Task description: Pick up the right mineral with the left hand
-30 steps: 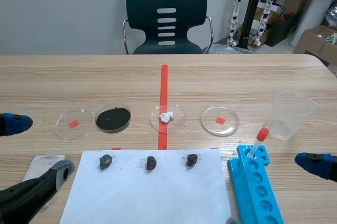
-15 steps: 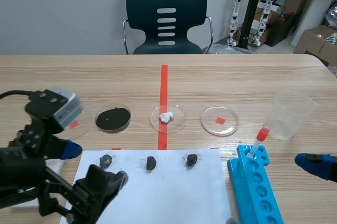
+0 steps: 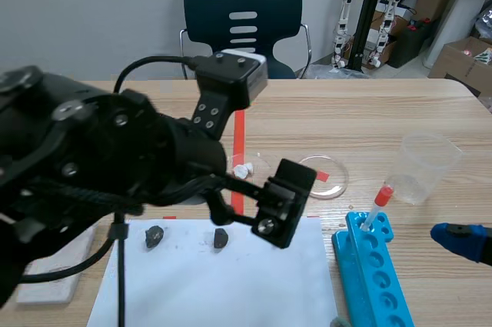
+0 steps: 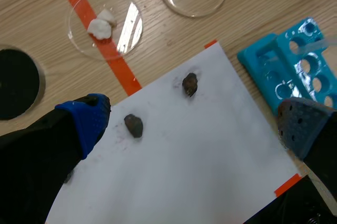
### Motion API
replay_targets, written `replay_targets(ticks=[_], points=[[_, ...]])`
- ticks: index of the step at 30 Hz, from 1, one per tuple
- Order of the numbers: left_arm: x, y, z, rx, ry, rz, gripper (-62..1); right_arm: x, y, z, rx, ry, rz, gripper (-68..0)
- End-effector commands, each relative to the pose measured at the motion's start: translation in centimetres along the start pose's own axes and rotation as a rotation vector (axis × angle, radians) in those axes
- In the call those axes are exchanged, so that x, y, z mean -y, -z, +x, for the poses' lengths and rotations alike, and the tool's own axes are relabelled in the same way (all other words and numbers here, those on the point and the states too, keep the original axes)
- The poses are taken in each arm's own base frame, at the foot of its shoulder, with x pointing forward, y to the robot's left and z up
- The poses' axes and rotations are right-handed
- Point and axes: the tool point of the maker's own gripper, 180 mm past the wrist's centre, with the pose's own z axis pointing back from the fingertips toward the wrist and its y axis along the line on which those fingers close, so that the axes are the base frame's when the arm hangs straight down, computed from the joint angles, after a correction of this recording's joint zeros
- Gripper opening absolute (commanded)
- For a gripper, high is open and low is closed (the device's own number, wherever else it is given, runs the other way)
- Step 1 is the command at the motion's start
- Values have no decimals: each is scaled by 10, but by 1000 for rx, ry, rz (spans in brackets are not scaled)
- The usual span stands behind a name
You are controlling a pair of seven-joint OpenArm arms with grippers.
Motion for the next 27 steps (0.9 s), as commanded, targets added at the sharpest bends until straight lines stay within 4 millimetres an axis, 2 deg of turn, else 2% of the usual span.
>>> replay_targets(ticks=[1,13,21,27], points=[[1,7,3,-11,-13,7,14,2,1,8,29,-2,-5,4],[-2,68,3,-179,-67,116,14,2,1,8,29,-3,-5,4],[-1,93,-4,-264,-109,155,14,2,1,8,29,-3,-5,4],[1,102,-14,-308,-116,165,14,2,1,8,29,-3,-5,4]])
